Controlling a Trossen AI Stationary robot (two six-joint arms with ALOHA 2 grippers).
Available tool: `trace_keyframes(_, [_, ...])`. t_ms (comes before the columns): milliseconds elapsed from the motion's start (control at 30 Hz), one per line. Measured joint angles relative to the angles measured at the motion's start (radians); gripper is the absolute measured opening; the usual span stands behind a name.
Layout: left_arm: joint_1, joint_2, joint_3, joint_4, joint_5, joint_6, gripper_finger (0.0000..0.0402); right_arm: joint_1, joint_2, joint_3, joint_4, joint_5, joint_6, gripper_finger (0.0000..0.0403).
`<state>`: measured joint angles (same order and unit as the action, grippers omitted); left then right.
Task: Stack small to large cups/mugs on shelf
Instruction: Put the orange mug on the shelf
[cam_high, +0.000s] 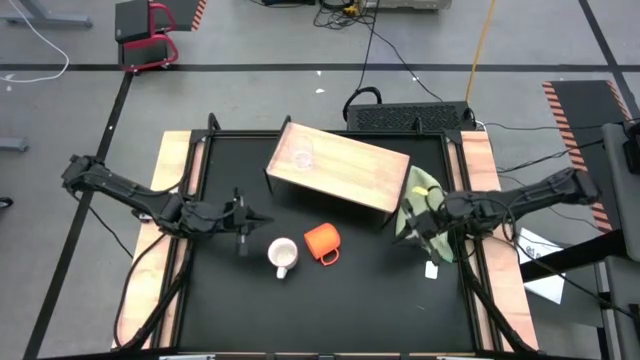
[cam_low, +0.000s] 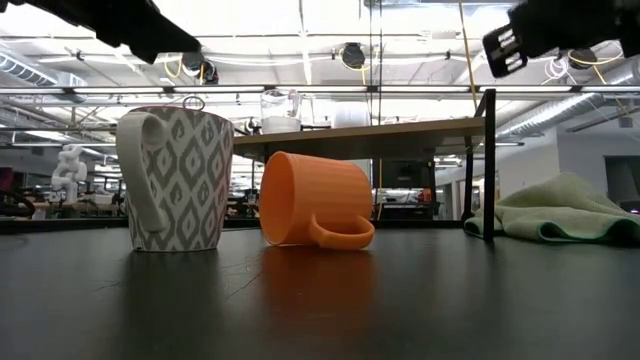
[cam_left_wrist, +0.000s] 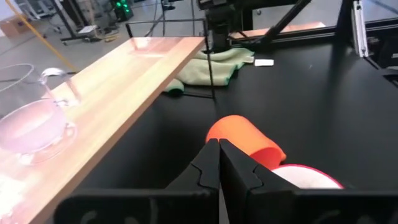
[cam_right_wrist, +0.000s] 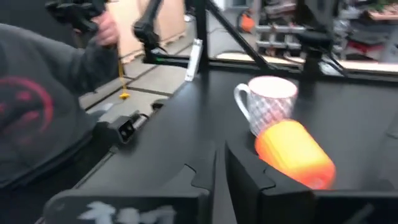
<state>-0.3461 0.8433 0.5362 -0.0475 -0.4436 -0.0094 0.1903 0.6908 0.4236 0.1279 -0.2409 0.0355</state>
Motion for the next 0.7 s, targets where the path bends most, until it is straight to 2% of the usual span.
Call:
trace_keyframes(167, [-0.004,0.0,0.0,0.002,0.039,0.0,0.0018,0.081,0.115,0.0,0.091,0.013,-0.019,0.0064])
trace_keyframes(300, [-0.004,0.0,0.0,0.021,0.052,0.003,0.001,0.114,0.228,0.004,0.183,0.069,0.01,0.0086])
trace_keyframes(500, [-0.003,0.0,0.001,0.07,0.078,0.008,0.0002,0.122,0.384,0.043,0.199,0.116,0.048,0.0105])
trace_keyframes(700, [-0.004,0.0,0.001,0.08,0.103,0.014,0.0021,0.128,0.491,0.119,0.19,0.117,0.043,0.0118])
